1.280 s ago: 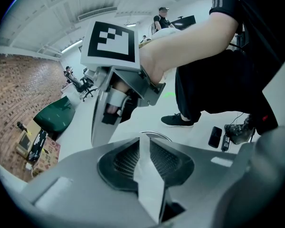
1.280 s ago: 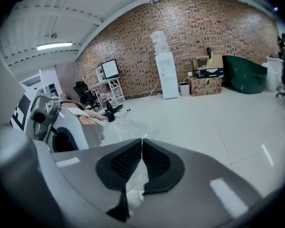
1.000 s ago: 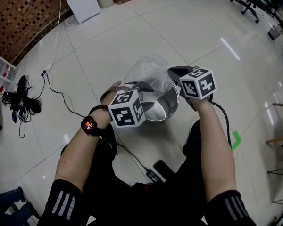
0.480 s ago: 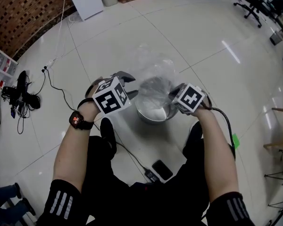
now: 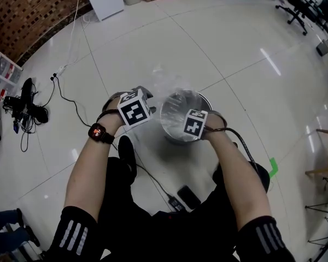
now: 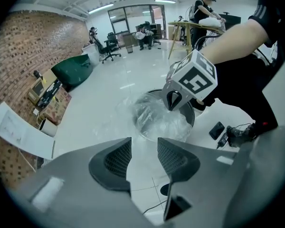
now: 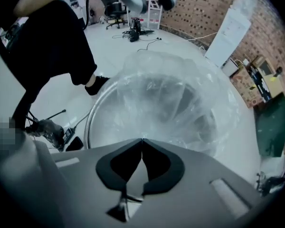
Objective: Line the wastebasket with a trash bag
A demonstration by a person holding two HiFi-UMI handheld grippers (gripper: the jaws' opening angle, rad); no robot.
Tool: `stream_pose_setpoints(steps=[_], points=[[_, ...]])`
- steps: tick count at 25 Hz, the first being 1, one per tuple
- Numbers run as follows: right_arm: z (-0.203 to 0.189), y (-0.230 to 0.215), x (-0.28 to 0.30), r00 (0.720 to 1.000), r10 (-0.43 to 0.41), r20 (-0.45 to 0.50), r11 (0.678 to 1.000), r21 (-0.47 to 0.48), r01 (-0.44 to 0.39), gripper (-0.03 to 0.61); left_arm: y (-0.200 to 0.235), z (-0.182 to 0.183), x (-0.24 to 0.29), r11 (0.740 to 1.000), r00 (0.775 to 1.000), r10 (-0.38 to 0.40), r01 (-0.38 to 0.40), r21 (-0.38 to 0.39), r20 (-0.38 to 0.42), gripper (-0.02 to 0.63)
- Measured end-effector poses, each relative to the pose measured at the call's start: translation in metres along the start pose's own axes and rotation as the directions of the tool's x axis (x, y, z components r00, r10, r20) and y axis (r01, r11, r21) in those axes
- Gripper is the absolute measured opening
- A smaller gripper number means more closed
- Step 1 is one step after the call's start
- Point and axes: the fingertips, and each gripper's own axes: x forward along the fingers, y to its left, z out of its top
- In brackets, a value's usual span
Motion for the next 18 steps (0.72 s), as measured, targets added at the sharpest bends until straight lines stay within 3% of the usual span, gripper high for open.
stream_pose_setpoints(steps=[6, 13, 18], points=[[0.005, 0.006, 0.057, 0.998, 0.022, -0.059, 0.992, -0.125, -0.029, 0.012, 0.015, -0.008, 0.009, 0.998, 1.0, 0.006, -0.007, -0.066, -0.008, 0.166], [0.005, 0.005, 0.096, 0.989, 0.058, -0.134, 0.981, -0.177, -0.081, 0.012, 0.03, -0.041, 0.04, 0.989, 0.995, -0.014, -0.001, -0.151, -0.095, 0.166], [0.0, 0.011, 0.114, 0.979, 0.095, -0.178, 0.969, -0.21, -0.133, 0.012, 0.04, -0.044, 0.044, 0.983, 0.995, 0.011, -0.028, -0.182, -0.094, 0.166]])
